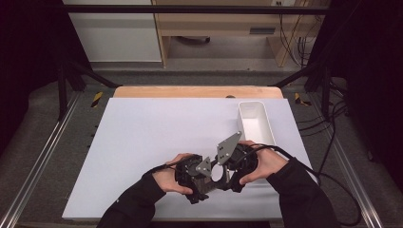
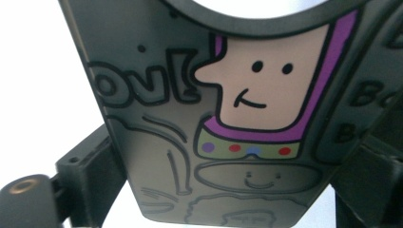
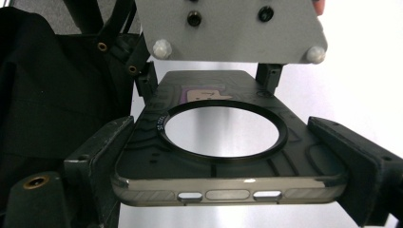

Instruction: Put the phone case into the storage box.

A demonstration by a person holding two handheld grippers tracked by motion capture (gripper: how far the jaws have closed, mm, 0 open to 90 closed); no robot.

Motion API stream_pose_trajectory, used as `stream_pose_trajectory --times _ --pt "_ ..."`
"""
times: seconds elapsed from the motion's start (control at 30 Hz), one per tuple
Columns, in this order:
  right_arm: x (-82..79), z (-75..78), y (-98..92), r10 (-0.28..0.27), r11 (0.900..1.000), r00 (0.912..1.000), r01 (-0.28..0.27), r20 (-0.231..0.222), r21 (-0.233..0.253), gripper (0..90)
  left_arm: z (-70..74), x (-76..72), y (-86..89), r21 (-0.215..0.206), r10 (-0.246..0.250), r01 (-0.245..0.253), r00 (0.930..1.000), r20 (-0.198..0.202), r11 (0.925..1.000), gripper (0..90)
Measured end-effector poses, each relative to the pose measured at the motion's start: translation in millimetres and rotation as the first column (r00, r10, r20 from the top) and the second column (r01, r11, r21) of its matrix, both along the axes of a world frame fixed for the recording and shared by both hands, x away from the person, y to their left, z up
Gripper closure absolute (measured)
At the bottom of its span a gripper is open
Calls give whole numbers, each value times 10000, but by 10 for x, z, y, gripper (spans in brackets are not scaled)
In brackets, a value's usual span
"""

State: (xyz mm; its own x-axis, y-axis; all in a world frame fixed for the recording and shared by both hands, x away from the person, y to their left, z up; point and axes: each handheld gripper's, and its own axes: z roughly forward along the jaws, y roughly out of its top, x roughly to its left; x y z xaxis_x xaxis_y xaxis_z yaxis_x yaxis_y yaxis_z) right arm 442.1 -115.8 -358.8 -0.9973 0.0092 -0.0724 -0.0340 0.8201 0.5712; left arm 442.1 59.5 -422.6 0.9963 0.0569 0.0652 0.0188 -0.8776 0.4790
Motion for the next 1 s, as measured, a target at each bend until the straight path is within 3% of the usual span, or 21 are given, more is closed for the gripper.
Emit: stream_pose_trajectory --times 0.47,0.83,1.0 --pt "-4 -20 22 6 10000 10000 -7 -30 -91 120 -18 -4 -14 237 -111 109 9999 90 9997 115" --pt "-14 9 -3 -48 9999 10000 47 72 126 114 -1 -14 7 -131 3 0 9997 251 9999 117" --pt "-22 18 -8 -92 9994 9997 84 219 338 80 7 -5 29 -322 89 -85 9999 120 9994 117"
